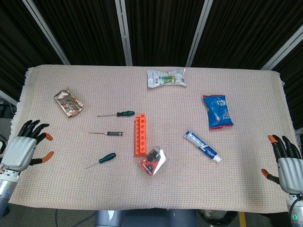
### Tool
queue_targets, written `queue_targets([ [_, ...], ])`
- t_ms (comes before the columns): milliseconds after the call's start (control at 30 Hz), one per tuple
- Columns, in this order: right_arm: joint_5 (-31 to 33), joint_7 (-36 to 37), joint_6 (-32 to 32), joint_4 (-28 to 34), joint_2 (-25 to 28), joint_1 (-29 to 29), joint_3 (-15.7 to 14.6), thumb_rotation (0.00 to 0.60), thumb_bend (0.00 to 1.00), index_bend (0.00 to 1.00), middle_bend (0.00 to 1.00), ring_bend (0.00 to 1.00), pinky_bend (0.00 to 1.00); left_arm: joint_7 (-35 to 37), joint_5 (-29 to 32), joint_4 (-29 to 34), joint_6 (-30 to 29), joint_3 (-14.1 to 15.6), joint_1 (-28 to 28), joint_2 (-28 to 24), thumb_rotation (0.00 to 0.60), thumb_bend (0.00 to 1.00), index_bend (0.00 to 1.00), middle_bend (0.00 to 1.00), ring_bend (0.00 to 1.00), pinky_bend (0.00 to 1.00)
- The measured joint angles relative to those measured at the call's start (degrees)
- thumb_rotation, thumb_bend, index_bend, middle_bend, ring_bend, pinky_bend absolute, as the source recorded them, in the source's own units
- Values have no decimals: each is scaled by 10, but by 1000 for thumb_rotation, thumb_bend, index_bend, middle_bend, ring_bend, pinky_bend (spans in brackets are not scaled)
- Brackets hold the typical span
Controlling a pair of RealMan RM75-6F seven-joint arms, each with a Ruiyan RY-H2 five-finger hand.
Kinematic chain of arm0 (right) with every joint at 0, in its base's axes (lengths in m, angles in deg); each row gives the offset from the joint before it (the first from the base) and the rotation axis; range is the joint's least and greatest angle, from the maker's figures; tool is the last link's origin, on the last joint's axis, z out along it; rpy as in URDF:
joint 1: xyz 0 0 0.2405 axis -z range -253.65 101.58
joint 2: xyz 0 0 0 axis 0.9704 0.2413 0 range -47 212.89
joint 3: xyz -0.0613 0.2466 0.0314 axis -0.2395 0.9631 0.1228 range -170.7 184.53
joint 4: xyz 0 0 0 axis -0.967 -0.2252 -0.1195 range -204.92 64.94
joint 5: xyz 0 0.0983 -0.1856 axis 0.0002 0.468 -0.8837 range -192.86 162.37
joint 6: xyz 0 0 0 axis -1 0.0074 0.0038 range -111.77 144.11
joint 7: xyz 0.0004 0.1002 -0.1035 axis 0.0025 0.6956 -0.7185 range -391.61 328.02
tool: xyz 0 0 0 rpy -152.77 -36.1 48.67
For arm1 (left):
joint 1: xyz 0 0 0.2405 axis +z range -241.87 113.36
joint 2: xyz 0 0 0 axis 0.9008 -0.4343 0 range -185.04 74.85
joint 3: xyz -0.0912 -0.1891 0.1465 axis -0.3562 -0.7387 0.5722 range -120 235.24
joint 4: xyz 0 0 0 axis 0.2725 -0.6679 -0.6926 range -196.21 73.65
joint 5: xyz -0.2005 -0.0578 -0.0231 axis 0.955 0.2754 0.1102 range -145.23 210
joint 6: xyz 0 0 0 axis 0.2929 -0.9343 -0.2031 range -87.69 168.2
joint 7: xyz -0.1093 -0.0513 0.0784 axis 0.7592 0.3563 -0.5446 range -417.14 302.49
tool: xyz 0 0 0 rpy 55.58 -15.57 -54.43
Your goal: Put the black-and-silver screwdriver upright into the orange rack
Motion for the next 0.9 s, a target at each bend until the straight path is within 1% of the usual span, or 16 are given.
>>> queue_targets([
  [67, -1, -1, -2, 1, 0, 1, 0, 600, 0, 51, 71, 0, 146, -5, 6, 5, 23, -8, -20, -2, 527, 178, 420, 109, 1, 0],
  [233, -4, -1, -8, 5, 2, 5, -2, 600, 0, 51, 71, 0, 146, -21, 29, 9, 75, -30, -67, 6, 530, 188, 441, 96, 0, 0],
  [367, -7, -1, -8, 7, 3, 5, -3, 600, 0, 51, 71, 0, 146, -46, 72, 7, 136, -48, -116, 21, 528, 308, 449, 86, 0, 0],
  [467, -8, -1, -8, 8, 5, 5, -3, 600, 0, 52, 71, 0, 146, -73, 108, 0, 171, -61, -152, 41, 529, 367, 457, 83, 0, 0],
  [533, -7, -1, -8, 8, 6, 6, -3, 600, 0, 52, 71, 0, 146, -92, 129, -7, 188, -67, -171, 56, 530, 381, 455, 82, 0, 0],
  [600, -4, 0, -7, 8, 6, 6, -2, 600, 0, 52, 71, 0, 146, -107, 144, -16, 201, -71, -187, 70, 530, 382, 455, 80, 0, 0],
  [733, -1, 3, -3, 7, 6, 5, -1, 600, 0, 52, 71, 0, 146, -136, 184, -41, 215, -79, -217, 111, 527, 312, 471, 75, 0, 0],
  [900, 4, 7, 1, 3, 6, 3, 1, 600, 0, 52, 72, 0, 146, -168, 214, -75, 220, -81, -246, 162, 529, 272, 450, 53, 0, 0],
])
